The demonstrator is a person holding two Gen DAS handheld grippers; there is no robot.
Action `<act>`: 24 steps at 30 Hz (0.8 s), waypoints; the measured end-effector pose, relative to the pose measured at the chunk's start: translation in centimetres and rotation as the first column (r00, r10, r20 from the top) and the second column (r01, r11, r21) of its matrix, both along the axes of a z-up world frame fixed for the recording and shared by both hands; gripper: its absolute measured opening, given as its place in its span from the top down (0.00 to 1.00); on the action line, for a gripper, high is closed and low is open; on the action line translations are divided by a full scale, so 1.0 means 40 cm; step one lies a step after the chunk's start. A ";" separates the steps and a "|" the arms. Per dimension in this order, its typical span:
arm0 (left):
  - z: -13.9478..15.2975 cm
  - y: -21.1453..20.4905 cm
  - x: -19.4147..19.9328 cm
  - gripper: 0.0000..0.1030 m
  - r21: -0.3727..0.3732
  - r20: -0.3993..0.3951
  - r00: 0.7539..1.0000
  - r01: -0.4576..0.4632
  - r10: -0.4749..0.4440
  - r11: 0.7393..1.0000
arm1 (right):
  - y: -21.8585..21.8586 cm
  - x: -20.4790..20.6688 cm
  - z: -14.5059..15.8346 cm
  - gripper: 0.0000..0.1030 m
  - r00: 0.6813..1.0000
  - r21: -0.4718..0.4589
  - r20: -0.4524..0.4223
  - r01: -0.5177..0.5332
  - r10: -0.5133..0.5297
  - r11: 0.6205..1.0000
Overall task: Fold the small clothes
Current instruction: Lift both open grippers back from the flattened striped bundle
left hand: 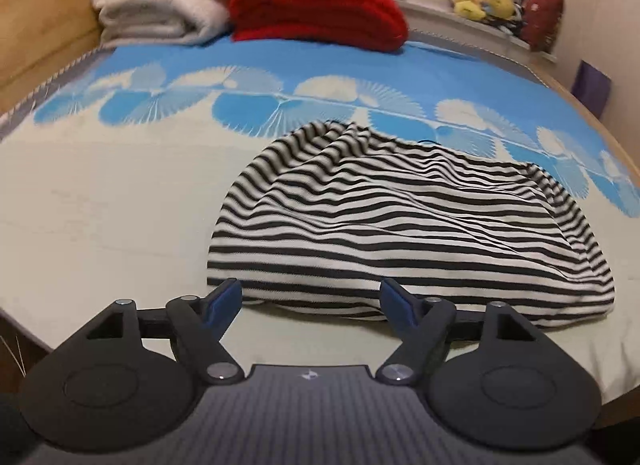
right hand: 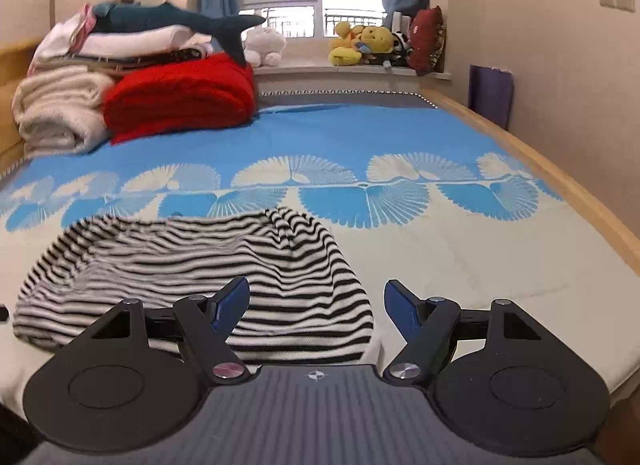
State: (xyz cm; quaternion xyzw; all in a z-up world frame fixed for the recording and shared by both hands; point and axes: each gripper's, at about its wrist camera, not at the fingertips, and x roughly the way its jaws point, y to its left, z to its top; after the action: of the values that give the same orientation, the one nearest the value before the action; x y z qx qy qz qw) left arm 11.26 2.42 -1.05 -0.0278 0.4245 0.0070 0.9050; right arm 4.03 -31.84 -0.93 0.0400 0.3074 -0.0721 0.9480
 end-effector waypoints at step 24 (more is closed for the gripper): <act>-0.036 0.107 0.037 0.34 -0.190 -0.141 0.977 -0.182 0.157 0.965 | 0.011 0.016 -0.007 0.27 0.999 0.021 -0.032 -0.039 0.039 0.999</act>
State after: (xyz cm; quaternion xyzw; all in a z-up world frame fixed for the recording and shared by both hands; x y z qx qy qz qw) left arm 12.74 6.69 -2.47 -0.1553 0.4749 0.0431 0.8652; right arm 4.67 -31.38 -1.19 0.0425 0.3240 -0.0512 0.9437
